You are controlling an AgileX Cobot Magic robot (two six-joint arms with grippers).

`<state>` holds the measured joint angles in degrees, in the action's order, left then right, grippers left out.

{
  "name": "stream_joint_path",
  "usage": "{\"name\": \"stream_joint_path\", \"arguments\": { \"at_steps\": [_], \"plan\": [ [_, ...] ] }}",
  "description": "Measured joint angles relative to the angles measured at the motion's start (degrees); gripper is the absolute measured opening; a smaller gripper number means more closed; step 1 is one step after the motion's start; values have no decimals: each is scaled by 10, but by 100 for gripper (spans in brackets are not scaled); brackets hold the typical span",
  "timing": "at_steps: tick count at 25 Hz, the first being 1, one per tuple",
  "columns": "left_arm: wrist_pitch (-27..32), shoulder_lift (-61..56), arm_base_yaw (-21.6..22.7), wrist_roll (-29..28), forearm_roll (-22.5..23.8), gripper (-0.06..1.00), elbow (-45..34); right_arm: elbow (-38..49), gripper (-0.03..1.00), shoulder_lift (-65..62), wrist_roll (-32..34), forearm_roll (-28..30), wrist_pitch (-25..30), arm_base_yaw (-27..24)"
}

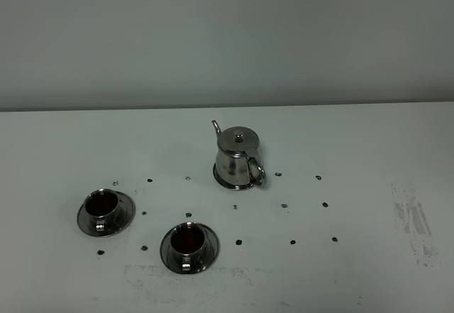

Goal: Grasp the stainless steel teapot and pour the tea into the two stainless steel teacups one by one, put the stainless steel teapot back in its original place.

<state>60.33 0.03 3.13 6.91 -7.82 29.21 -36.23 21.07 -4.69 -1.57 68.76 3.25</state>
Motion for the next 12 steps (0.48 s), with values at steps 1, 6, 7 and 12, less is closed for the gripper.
{"name": "stream_joint_path", "arguments": {
  "at_steps": [1, 6, 7, 12],
  "plan": [
    [0, 0, 0, 0, 0, 57, 0, 18, 20, -8, 0, 0, -5, -4],
    [0, 0, 0, 0, 0, 57, 0, 78, 19, -36, 0, 0, -57, -15],
    [0, 0, 0, 0, 0, 57, 0, 80, 19, -38, 0, 1, -62, -15],
    [0, 0, 0, 0, 0, 57, 0, 81, 19, -48, 0, 4, -67, -15]
  ]
}}
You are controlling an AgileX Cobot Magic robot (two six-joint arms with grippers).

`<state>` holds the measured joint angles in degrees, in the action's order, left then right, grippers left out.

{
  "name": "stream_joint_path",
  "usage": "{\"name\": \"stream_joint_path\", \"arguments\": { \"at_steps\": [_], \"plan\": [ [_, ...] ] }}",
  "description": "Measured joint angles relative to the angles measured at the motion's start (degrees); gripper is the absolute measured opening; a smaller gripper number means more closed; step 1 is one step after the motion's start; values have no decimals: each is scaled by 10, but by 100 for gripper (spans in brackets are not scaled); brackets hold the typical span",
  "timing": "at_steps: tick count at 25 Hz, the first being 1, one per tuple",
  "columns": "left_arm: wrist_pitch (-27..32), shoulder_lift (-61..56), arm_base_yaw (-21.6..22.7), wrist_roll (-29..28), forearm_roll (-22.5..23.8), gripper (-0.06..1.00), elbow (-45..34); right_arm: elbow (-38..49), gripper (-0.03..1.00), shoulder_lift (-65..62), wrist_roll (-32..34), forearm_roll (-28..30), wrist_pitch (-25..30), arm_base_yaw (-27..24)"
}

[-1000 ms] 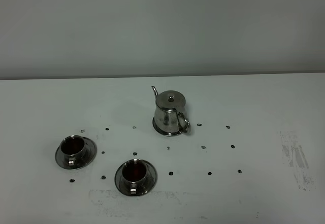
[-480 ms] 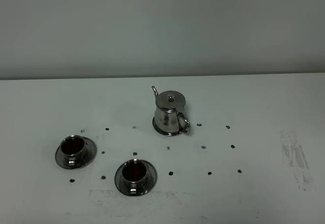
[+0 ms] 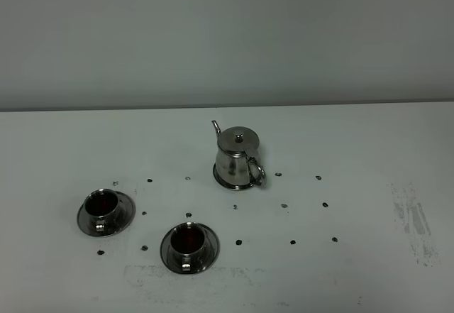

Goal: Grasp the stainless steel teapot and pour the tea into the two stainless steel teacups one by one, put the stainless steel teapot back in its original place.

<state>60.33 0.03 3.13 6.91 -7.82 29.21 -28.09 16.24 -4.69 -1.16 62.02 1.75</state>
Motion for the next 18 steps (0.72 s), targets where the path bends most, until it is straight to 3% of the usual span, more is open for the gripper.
{"name": "stream_joint_path", "arguments": {
  "at_steps": [8, 18],
  "plan": [
    [0, 0, 0, 0, 0, 57, 0, 0, 19, -12, 0, 0, 0, 0],
    [0, 0, 0, 0, 0, 57, 0, 1, 19, -159, 0, 1, 0, 0]
  ]
}}
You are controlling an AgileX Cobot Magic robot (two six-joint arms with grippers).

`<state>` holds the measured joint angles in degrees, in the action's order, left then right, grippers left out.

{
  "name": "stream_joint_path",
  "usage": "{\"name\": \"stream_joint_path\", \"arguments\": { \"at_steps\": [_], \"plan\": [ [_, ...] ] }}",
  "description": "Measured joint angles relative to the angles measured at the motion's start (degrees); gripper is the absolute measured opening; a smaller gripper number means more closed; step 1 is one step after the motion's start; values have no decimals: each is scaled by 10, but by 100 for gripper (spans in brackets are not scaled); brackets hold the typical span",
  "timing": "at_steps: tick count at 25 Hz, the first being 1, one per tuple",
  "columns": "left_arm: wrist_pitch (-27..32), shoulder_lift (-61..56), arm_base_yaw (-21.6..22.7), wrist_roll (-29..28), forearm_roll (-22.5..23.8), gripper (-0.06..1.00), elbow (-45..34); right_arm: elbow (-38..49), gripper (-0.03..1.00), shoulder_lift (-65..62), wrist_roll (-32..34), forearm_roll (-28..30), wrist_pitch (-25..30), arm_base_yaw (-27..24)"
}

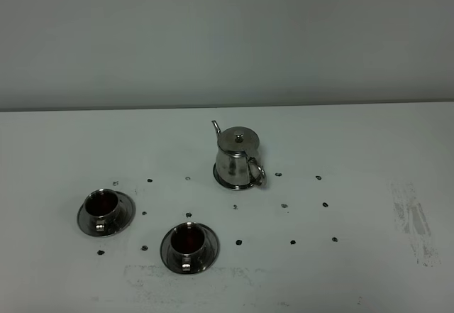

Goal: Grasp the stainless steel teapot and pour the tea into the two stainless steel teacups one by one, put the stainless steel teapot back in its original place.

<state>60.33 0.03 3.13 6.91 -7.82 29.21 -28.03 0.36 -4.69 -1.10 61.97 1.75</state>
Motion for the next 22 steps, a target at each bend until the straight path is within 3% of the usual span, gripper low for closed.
{"name": "stream_joint_path", "arguments": {
  "at_steps": [22],
  "plan": [
    [0, 0, 0, -1, 0, 57, 0, 0, 19, -2, 0, 6, -1, 0]
  ]
}}
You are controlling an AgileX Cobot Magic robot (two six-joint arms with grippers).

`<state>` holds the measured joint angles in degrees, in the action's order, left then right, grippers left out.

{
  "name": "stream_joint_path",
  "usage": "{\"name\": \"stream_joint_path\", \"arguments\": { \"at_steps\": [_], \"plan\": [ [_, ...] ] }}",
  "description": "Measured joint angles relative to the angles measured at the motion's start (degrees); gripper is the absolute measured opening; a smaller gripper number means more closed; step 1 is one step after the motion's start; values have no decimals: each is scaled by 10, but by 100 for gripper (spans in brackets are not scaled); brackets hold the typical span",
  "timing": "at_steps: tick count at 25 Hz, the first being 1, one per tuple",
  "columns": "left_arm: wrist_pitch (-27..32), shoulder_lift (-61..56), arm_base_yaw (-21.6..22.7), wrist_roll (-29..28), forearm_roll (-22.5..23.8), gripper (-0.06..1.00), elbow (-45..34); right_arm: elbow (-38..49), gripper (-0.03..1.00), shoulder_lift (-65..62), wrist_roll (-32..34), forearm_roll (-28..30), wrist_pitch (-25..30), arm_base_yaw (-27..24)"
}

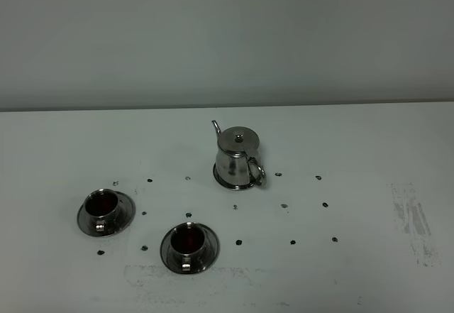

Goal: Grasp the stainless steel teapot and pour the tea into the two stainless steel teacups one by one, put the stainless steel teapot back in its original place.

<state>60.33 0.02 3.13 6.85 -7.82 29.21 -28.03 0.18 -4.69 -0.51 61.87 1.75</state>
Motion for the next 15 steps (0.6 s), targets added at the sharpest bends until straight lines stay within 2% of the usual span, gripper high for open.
{"name": "stream_joint_path", "arguments": {
  "at_steps": [15],
  "plan": [
    [0, 0, 0, 0, 0, 57, 0, 0, 19, 0, 0, 0, 0, 0]
  ]
}}
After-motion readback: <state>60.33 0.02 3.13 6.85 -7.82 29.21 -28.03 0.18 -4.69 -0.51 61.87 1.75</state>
